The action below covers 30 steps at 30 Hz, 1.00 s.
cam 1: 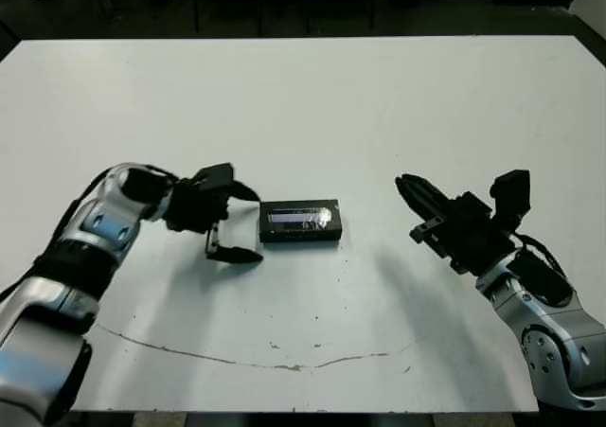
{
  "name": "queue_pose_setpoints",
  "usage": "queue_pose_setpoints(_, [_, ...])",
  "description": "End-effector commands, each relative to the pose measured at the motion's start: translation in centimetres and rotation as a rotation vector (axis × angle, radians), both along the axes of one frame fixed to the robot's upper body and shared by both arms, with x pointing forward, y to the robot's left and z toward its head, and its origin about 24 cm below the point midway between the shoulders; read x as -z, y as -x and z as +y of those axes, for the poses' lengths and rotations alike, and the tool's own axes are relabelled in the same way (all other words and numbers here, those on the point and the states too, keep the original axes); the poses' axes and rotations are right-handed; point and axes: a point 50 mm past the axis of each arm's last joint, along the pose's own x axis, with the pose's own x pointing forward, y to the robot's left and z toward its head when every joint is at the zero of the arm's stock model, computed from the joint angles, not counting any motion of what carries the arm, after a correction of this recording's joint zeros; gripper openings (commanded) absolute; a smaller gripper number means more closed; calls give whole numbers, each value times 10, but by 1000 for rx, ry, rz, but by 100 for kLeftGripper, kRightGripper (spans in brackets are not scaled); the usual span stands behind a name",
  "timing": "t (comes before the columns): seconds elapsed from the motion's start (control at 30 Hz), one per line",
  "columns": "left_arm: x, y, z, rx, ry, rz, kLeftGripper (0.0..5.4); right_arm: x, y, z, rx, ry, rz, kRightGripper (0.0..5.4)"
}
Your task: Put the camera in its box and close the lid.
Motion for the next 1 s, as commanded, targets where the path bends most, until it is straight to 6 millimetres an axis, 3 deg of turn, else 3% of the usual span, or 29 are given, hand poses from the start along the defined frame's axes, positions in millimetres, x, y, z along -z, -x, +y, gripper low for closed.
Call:
queue_pose_setpoints(0.03, [10,15,31,-97,-65,57,539,5,0,-3,11,17,24,0])
queue_pose_setpoints(0.23, [-8,32,58,-356,67,9,539,6,0,-3,12,11,26,0])
queue_pose_setpoints(0.33, [-26,40,52,-623,164,-199,539,7,-1,-3,11,4,26,0])
queue_pose_setpoints(0.47, [-46,49,26,-879,399,-465,496,7,-1,-4,25,13,18,0])
queue_pose_setpoints(0.67, [-70,56,-23,-812,645,-525,385,6,-3,-7,54,3,13,0])
queue_pose_setpoints(0.83, [-67,54,-57,-770,676,-445,290,5,-3,-8,73,-3,9,0])
queue_pose_setpoints(1.0, [-50,45,-81,-771,550,-319,193,4,-3,-9,92,-6,12,0])
